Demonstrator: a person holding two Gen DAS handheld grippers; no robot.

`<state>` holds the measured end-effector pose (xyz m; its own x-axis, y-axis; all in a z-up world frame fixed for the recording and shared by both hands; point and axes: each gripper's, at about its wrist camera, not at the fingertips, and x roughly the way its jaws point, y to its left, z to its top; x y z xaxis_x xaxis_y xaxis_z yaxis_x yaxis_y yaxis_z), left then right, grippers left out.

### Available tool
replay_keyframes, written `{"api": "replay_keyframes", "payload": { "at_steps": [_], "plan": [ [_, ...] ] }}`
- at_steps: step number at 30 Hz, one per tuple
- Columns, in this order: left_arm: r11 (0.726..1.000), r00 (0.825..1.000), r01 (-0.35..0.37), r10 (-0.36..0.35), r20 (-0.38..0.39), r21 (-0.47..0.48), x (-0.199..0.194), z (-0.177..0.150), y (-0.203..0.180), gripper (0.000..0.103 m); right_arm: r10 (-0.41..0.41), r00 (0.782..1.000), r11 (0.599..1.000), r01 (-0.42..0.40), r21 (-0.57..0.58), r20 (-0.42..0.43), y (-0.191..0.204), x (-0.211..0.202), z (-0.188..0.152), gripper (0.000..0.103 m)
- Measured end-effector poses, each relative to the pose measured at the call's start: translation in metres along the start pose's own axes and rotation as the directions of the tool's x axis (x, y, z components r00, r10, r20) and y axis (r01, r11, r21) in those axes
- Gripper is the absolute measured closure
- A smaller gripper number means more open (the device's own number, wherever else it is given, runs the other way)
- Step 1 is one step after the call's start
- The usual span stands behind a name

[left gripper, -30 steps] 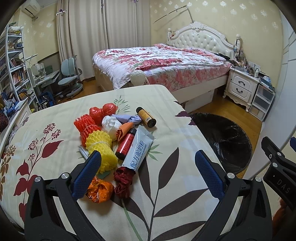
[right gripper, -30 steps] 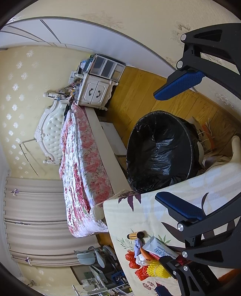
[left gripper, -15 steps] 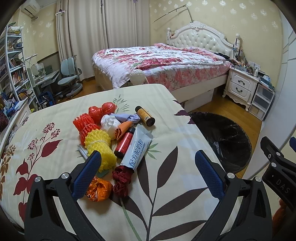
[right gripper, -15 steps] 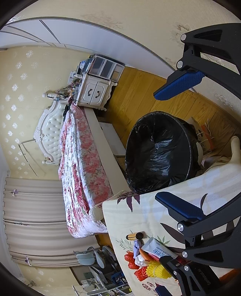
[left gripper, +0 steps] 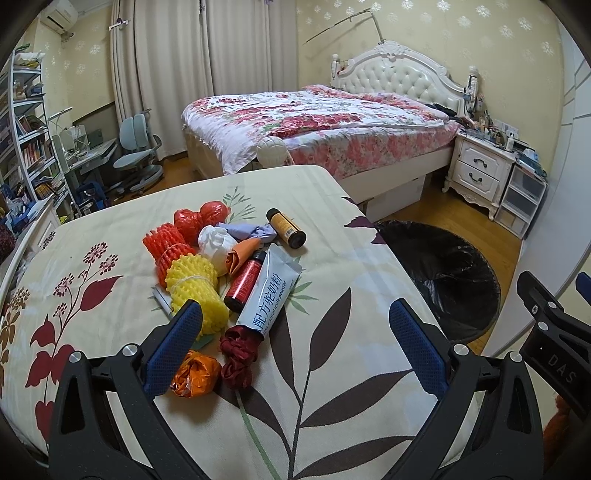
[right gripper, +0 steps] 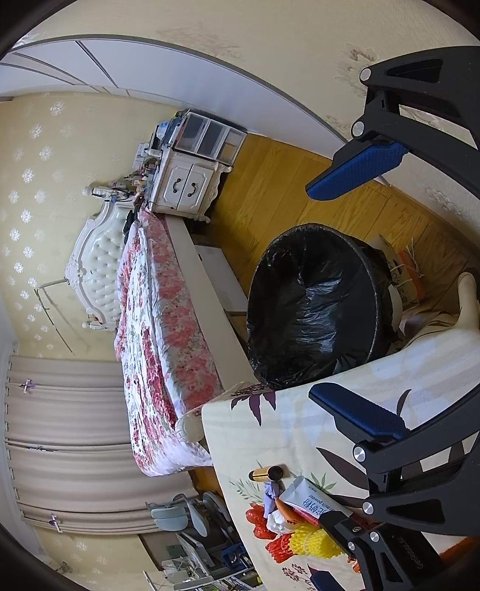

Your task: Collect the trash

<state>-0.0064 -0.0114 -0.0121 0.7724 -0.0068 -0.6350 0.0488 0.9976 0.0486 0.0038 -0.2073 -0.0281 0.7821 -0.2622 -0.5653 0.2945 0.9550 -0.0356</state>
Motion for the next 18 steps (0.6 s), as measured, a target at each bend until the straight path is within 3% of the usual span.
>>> {"api": "replay_keyframes", "payload": {
  "at_steps": [18],
  "plan": [
    [1.000,1.000,-0.001,0.001,-0.002,0.001,-0.0014,0.0001,-0.0028,0.004,0.000,1.000,1.000,0.000,0.001,-0.004,-0.0024,-0.0004,-0.0012,0.007]
  ]
}}
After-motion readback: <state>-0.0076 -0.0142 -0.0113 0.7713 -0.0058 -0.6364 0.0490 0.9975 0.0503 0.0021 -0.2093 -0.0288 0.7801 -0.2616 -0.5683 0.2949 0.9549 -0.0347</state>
